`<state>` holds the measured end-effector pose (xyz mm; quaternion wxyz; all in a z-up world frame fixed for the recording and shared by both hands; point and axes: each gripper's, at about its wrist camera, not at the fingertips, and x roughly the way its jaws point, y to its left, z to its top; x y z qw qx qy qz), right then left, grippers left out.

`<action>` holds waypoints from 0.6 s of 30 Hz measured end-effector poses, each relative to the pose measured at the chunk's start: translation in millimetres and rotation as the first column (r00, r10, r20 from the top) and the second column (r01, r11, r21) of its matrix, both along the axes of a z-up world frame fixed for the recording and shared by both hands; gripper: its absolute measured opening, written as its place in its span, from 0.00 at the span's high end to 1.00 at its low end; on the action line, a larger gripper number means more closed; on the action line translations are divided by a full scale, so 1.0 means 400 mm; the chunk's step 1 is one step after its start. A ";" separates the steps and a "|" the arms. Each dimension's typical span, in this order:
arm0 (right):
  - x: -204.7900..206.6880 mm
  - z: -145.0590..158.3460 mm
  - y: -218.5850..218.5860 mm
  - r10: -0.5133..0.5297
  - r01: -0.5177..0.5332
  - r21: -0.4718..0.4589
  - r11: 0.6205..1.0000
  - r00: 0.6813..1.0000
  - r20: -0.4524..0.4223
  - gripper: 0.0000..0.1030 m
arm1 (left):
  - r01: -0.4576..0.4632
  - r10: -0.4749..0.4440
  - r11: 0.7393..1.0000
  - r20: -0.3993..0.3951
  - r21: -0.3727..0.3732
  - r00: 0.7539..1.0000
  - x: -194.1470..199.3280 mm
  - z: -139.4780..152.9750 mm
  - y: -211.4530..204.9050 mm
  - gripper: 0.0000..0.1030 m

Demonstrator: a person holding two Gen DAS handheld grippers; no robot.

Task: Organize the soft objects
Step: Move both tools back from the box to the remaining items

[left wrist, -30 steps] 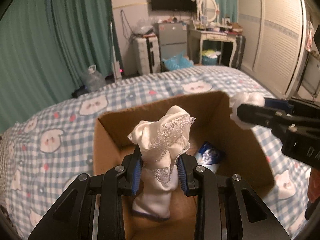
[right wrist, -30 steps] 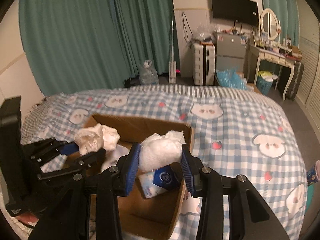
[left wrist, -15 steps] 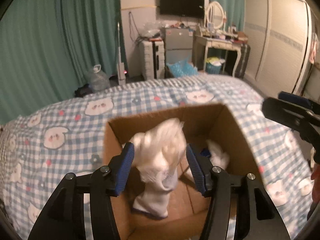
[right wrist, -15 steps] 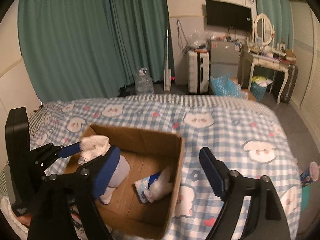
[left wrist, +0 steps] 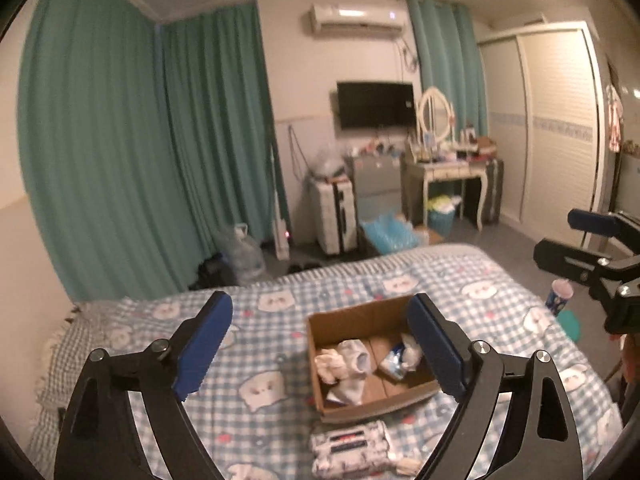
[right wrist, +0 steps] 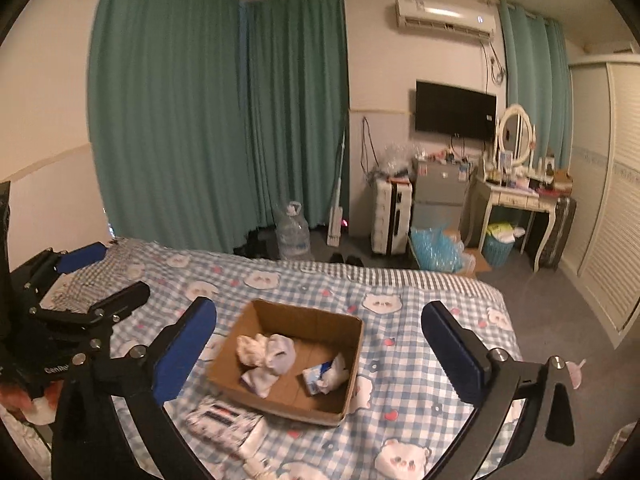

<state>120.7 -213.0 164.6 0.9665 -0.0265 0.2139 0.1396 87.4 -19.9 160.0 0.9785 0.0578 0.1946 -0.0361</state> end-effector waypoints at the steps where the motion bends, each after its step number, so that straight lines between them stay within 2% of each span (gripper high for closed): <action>1: -0.033 0.012 0.004 0.007 -0.007 -0.005 1.000 1.000 0.006 0.00 | -0.003 0.003 1.000 0.003 -0.005 1.000 -0.028 0.009 0.006 0.11; 6: -0.166 0.025 0.007 0.032 -0.032 0.002 0.999 0.999 -0.011 0.00 | -0.035 0.035 0.999 0.011 0.000 0.999 -0.138 0.004 0.035 0.11; 10: -0.232 -0.022 0.006 0.040 -0.041 -0.037 0.998 0.999 -0.033 0.00 | -0.049 0.049 0.999 -0.004 0.007 0.999 -0.190 -0.057 0.046 0.11; 14: -0.240 -0.126 0.016 0.061 -0.069 -0.069 0.995 0.993 -0.105 0.00 | -0.067 0.066 0.997 -0.058 -0.025 0.996 -0.205 -0.158 0.042 0.11; 18: -0.203 -0.238 0.021 0.073 -0.090 -0.086 0.992 0.980 -0.184 0.00 | -0.097 0.087 0.992 -0.127 -0.076 0.988 -0.202 -0.262 0.022 0.11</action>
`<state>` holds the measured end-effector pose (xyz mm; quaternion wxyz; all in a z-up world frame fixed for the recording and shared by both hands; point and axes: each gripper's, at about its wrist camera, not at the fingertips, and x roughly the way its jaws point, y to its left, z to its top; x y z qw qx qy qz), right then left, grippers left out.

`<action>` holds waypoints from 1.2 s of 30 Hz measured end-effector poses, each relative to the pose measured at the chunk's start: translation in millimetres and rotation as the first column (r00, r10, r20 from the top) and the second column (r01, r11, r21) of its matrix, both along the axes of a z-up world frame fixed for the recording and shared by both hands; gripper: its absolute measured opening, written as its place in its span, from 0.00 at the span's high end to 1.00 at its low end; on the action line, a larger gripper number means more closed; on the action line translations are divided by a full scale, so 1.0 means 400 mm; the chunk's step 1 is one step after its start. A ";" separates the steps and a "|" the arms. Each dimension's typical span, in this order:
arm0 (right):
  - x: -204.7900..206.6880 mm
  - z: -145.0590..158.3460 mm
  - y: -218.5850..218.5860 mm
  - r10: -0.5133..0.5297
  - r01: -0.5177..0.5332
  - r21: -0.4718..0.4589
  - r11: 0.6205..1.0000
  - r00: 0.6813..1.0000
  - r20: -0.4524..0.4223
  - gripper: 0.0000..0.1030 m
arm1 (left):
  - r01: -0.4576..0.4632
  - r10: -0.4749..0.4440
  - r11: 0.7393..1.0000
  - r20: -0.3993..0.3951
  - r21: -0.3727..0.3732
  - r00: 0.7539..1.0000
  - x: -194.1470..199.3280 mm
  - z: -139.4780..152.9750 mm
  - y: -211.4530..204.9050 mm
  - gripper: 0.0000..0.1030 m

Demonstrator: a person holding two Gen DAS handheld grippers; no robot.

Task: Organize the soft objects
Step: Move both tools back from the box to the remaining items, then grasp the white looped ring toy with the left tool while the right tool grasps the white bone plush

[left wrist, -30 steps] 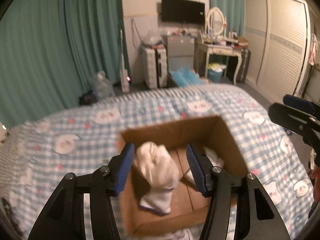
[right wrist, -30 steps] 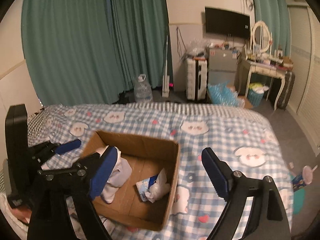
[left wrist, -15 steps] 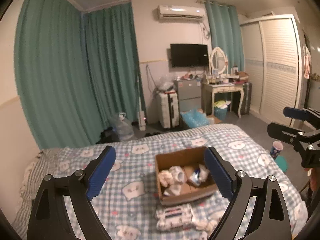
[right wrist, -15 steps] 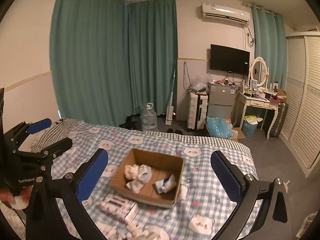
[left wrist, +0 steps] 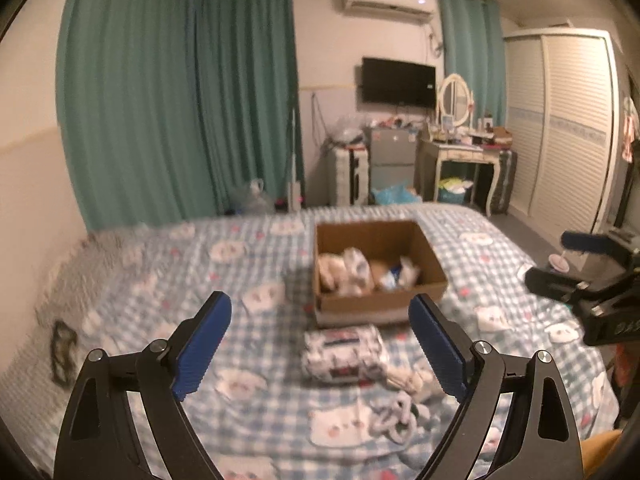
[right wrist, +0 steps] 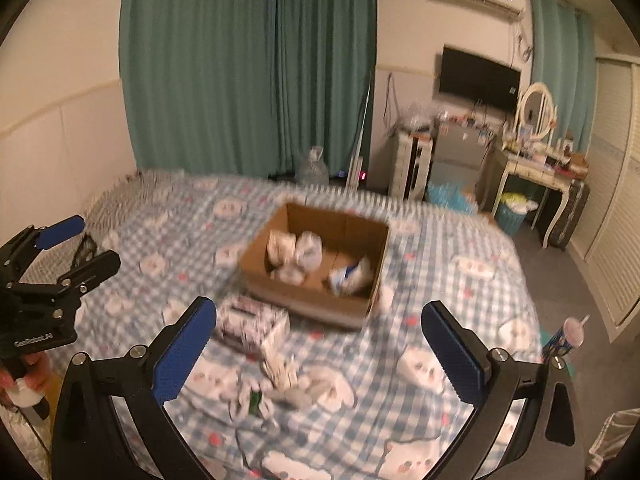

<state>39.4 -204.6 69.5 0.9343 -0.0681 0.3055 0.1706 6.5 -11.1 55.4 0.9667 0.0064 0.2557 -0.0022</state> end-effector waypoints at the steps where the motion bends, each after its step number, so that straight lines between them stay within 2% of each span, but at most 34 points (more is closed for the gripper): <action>1: 0.014 -0.028 0.002 0.003 -0.003 -0.007 1.000 1.000 -0.019 0.00 | 0.001 -0.001 1.000 -0.017 -0.012 1.000 0.008 -0.018 -0.005 0.11; 3: 0.042 -0.086 0.005 0.002 -0.003 -0.031 1.000 0.999 -0.046 0.00 | -0.017 0.014 0.999 -0.061 -0.040 0.998 0.029 -0.074 -0.018 0.11; 6: 0.082 -0.162 0.006 0.006 -0.011 -0.059 0.998 0.997 -0.080 0.00 | -0.035 0.030 0.999 -0.131 -0.037 0.991 0.067 -0.166 -0.050 0.12; 9: 0.120 -0.224 -0.001 0.004 -0.012 -0.069 0.998 0.993 -0.120 0.00 | -0.053 0.044 0.998 -0.170 -0.045 0.984 0.079 -0.231 -0.066 0.12; 14: 0.169 -0.308 -0.024 -0.014 -0.008 -0.130 0.992 0.985 -0.173 0.00 | -0.020 0.000 0.997 -0.242 -0.080 0.970 0.093 -0.334 -0.097 0.13; 18: 0.186 -0.359 -0.044 -0.026 -0.004 -0.129 0.992 0.973 -0.228 0.00 | -0.003 -0.031 0.994 -0.312 -0.110 0.950 0.084 -0.405 -0.123 0.13; 24: 0.189 -0.417 -0.048 -0.003 -0.037 -0.133 0.990 0.956 -0.293 0.00 | 0.068 -0.107 0.991 -0.355 -0.119 0.929 0.088 -0.437 -0.163 0.16; 26: 0.193 -0.424 -0.045 -0.001 -0.040 -0.130 0.991 0.954 -0.301 0.00 | 0.102 -0.141 0.988 -0.383 -0.119 0.913 0.097 -0.460 -0.183 0.17; 27: 0.197 -0.426 -0.042 0.000 -0.042 -0.132 0.990 0.954 -0.301 0.00 | 0.113 -0.151 0.987 -0.401 -0.116 0.904 0.103 -0.474 -0.191 0.26; 29: 0.202 -0.429 -0.041 0.000 -0.043 -0.135 0.990 0.952 -0.305 0.00 | 0.131 -0.175 0.983 -0.438 -0.127 0.882 0.120 -0.498 -0.201 0.33; 33: 0.202 -0.446 -0.029 0.014 -0.061 -0.133 0.989 0.943 -0.332 0.01 | 0.151 -0.228 0.965 -0.403 -0.214 0.886 0.119 -0.480 -0.173 0.49; 36: 0.197 -0.462 -0.009 0.036 -0.093 -0.144 0.985 0.934 -0.355 0.04 | 0.144 -0.241 0.954 -0.387 -0.264 0.890 0.111 -0.461 -0.147 0.51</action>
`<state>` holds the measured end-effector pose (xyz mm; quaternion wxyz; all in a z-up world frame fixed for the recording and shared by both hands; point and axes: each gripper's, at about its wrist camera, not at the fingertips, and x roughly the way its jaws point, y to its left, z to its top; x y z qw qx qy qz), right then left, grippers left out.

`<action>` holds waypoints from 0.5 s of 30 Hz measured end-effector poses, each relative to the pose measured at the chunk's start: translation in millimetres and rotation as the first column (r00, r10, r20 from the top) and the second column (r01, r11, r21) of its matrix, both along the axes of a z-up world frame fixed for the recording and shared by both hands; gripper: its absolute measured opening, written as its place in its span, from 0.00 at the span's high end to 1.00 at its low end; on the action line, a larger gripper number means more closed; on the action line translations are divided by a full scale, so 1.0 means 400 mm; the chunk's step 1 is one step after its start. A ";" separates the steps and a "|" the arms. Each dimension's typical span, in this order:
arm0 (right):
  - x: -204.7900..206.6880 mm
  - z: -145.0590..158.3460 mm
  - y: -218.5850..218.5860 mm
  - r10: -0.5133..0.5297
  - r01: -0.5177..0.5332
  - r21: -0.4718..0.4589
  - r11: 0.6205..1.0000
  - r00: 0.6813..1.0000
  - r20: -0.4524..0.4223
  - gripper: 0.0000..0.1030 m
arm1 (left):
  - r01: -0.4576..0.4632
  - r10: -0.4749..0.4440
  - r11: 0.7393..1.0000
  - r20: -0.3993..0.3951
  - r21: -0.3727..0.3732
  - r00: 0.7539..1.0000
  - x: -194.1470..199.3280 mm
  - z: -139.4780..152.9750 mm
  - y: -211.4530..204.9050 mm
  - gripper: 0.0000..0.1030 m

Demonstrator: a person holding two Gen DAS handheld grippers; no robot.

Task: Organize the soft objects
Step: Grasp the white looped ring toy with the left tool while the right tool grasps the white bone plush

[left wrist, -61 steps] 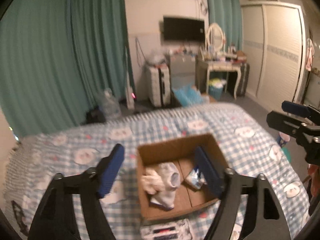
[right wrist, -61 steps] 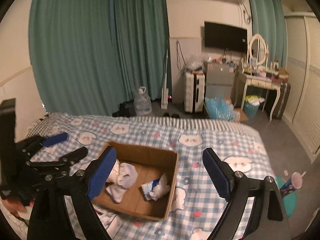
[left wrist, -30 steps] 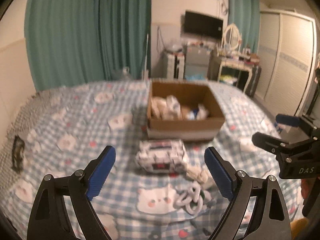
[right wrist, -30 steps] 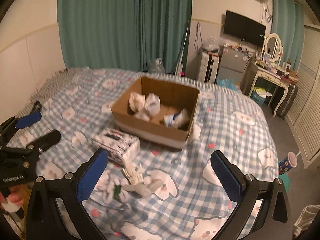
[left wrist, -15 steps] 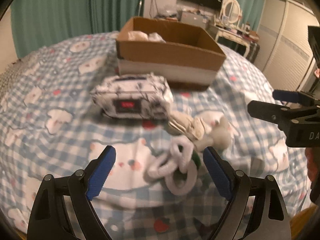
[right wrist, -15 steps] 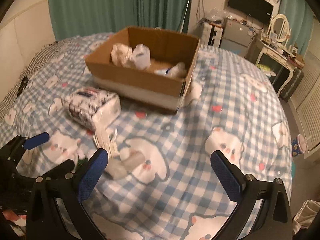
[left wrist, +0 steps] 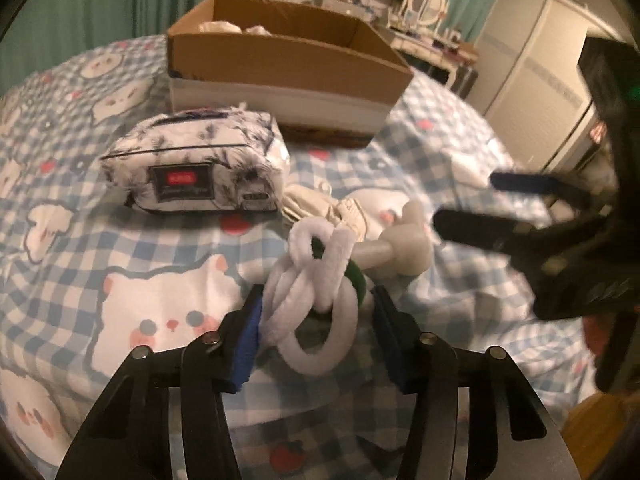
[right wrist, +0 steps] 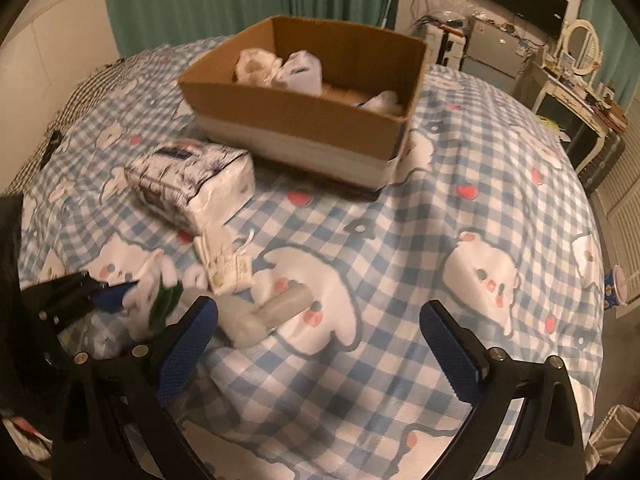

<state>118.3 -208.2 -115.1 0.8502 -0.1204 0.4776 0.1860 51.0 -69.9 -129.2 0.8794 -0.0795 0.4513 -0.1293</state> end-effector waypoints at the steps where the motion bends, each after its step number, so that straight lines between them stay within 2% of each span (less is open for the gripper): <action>1: -0.004 -0.006 0.008 0.010 -0.010 -0.005 1.000 1.000 -0.008 0.05 | -0.002 0.002 1.000 0.004 -0.004 1.000 -0.005 0.008 0.008 0.51; 3: -0.012 -0.015 0.022 0.034 -0.034 -0.005 0.999 0.999 -0.027 0.06 | -0.013 0.013 1.000 0.025 0.009 1.000 -0.016 0.028 0.021 0.51; 8: -0.020 -0.041 0.069 0.097 -0.099 -0.023 0.995 0.993 -0.061 0.16 | -0.071 0.061 0.992 0.095 0.104 0.994 -0.019 0.078 0.066 0.51; 15: -0.010 -0.104 0.138 0.153 -0.162 -0.080 0.984 0.982 -0.109 0.32 | -0.109 0.103 0.988 0.057 0.112 0.993 0.025 0.045 0.125 0.51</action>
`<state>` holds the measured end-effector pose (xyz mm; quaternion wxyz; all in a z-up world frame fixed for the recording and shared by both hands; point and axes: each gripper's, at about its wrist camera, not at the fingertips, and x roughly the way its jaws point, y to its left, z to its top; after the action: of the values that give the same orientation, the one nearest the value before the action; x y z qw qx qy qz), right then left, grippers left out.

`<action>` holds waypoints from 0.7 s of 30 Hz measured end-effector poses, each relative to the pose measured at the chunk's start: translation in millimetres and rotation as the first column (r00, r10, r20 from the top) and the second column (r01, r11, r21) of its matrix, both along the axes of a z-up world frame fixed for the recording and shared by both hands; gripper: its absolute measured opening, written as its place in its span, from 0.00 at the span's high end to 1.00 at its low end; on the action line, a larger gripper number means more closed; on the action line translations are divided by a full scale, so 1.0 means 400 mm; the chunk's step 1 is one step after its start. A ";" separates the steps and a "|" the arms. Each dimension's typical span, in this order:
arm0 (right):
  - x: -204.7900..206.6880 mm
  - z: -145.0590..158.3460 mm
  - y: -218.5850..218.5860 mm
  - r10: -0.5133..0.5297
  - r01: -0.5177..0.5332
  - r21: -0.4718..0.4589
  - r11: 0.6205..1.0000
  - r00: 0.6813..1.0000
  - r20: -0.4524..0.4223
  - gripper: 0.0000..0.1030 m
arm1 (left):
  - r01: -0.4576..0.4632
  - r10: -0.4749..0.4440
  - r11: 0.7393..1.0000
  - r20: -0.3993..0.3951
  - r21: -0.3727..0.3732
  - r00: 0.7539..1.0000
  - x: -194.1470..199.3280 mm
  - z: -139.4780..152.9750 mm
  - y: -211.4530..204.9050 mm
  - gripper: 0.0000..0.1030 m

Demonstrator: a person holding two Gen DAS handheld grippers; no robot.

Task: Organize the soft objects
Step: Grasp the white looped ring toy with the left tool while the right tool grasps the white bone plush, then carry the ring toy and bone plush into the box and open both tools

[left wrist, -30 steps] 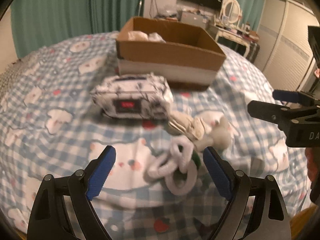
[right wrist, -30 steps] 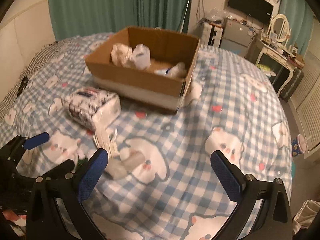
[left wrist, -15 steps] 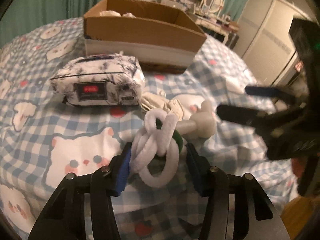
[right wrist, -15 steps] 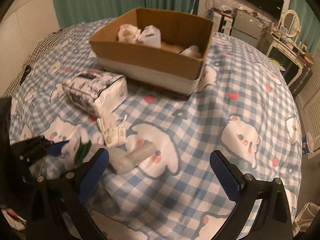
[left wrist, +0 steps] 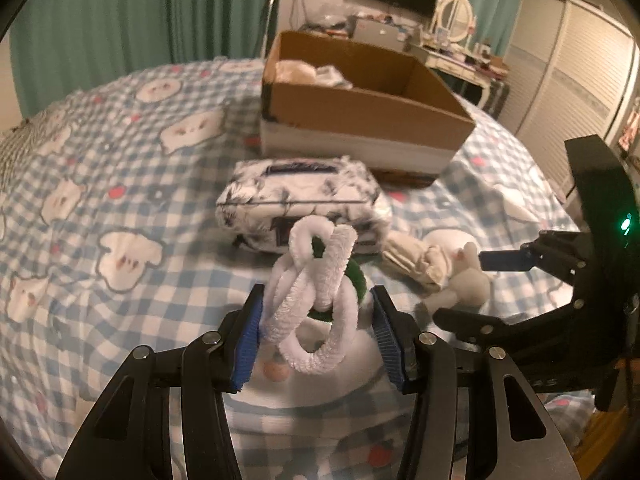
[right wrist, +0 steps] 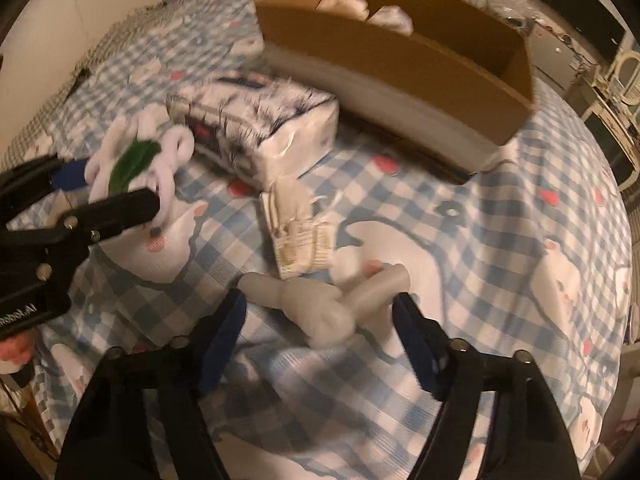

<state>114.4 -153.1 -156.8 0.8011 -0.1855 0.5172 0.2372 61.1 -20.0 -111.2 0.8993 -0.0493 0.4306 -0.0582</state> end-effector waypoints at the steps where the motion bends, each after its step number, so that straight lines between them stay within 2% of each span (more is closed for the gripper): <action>1: 0.002 -0.011 0.010 0.005 -0.005 -0.023 1.000 1.000 0.003 0.37 | 0.000 0.000 1.000 -0.006 -0.005 1.000 0.002 -0.003 0.004 0.51; 5: 0.002 -0.009 0.014 -0.013 0.014 -0.034 0.999 1.000 0.012 0.51 | 0.011 -0.011 1.000 -0.001 0.000 1.000 -0.007 0.001 0.003 0.51; 7: -0.002 0.002 0.005 -0.033 0.034 -0.036 0.999 0.999 0.019 0.66 | 0.013 -0.013 1.000 0.003 0.001 1.000 -0.017 0.010 0.000 0.51; 11: -0.018 0.043 -0.013 -0.063 0.064 -0.010 0.998 0.997 0.040 0.70 | 0.018 -0.018 1.000 0.019 0.001 1.000 -0.049 0.043 -0.005 0.51; 13: -0.041 0.074 -0.015 -0.061 0.061 -0.006 0.998 0.995 0.080 0.71 | 0.023 -0.023 1.000 0.025 0.000 0.999 -0.058 0.065 -0.006 0.51; 17: -0.094 0.139 -0.016 -0.068 0.065 0.029 0.997 0.987 0.142 0.71 | 0.042 -0.041 0.999 0.063 -0.015 0.997 -0.086 0.129 -0.010 0.51; 21: -0.129 0.211 -0.024 -0.089 0.075 0.081 0.994 0.978 0.191 0.71 | 0.078 -0.077 0.997 0.118 0.001 0.990 -0.108 0.202 -0.019 0.51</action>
<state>62.8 -162.6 -72.6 0.8631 -0.1567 0.4348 0.2037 17.7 -27.5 -30.2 0.9201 -0.0308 0.3782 -0.0966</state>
